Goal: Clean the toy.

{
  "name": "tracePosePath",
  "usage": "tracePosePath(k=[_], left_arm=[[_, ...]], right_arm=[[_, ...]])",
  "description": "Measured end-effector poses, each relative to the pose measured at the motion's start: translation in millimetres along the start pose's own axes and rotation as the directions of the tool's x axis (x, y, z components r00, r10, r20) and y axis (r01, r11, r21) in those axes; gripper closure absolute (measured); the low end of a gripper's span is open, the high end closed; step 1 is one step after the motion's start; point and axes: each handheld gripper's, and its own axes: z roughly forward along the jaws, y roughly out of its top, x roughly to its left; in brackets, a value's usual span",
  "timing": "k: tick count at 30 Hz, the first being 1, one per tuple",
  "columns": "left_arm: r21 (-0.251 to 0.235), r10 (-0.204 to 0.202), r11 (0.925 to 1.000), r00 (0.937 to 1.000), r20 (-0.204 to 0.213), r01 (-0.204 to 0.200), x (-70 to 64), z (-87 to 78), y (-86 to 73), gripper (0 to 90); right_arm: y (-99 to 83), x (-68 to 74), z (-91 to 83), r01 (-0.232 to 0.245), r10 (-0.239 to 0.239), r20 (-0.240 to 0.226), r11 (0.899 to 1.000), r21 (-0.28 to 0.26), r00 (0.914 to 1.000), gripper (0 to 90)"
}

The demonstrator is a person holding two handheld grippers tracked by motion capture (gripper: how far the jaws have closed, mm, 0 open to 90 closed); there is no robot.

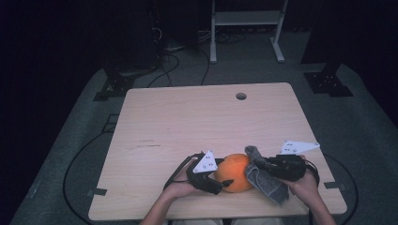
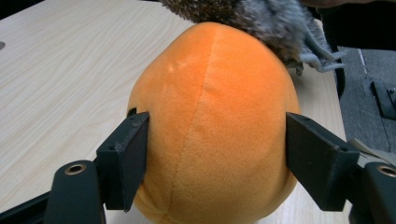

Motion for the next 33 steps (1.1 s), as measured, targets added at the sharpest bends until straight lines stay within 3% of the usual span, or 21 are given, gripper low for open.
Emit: tracePosePath(k=[3, 4, 6, 8, 11, 13, 18, 20, 22, 25, 27, 33], left_arm=[[-0.003, -0.002, 1.0, 1.0, -0.006, 0.002, 0.1, 0.0, -0.9, 26.9], [-0.003, -0.003, 1.0, 1.0, -0.002, 0.003, 0.8, -0.6, -2.3, 27.0], [-0.019, 0.005, 0.9998, 1.0, 0.007, -0.004, 0.6, -0.3, -4.4, 27.0], [-0.021, 0.016, 0.9997, 0.9998, 0.013, -0.016, 0.8, -0.7, -4.1, 26.0], [-0.021, 0.012, 0.9997, 0.9984, 0.055, -0.011, 3.9, -2.9, -3.6, 19.9], [-0.037, -0.014, 0.9992, 0.9967, 0.08, 0.017, 7.4, -5.8, -5.3, 17.2], [0.005, -0.049, 0.9988, 0.998, 0.039, 0.049, 7.9, 3.9, -8.1, 10.8], [-0.015, -0.057, 0.9982, 0.9974, 0.043, 0.058, 6.4, 6.2, -8.5, 15.4], [-0.033, -0.039, 0.9987, 0.9989, 0.025, 0.039, 4.7, 5.8, -7.1, 22.7], [-0.035, -0.032, 0.9988, 0.9994, 0.015, 0.032, 2.7, 6.2, -6.7, 26.3], [-0.036, -0.036, 0.9987, 0.9992, 0.016, 0.037, 3.5, 5.6, -7.6, 26.9], [-0.033, -0.034, 0.9988, 0.9992, 0.021, 0.035, 4.2, 5.2, -8.4, 25.7]], right_arm=[[-4.3, -9.3, -8.0, -0.054, 0.054, 0.025, 0.998, -0.009, 0.9982, 76.6], [-1.7, -8.0, -11.6, -0.07, 0.07, 0.011, 0.997, -0.042, 0.9975, 76.7], [11.2, 5.4, -16.6, -0.035, 0.032, -0.037, 0.995, -0.092, 0.9988, 76.7], [20.5, 19.9, -11.7, 0.048, -0.05, -0.023, 0.997, -0.066, 0.9985, 76.7], [17.9, 27.4, 2.0, 0.081, -0.081, -0.017, 0.997, -0.004, 0.9966, 76.4], [14.5, 24.3, 3.7, 0.046, -0.046, -0.044, 0.999, -0.018, 0.9979, 76.4], [12.8, 22.2, 3.9, 0.042, -0.043, -0.045, 0.999, -0.015, 0.9981, 76.3], [10.3, 18.5, 2.4, 0.038, -0.038, -0.034, 0.999, -0.006, 0.9987, 76.3], [5.5, 9.4, -1.1, 0.015, -0.015, -0.021, 1.0, -0.005, 0.9997, 76.2], [-2.1, -6.3, -8.6, -0.031, 0.031, 0.029, 0.999, 0.005, 0.9991, 76.5], [-1.1, -8.2, -13.6, -0.043, 0.044, 0.045, 0.999, -0.006, 0.998, 76.7], [13.5, 14.4, -12.2, 0.05, -0.05, -0.008, 0.999, -0.017, 0.9987, 76.6]])
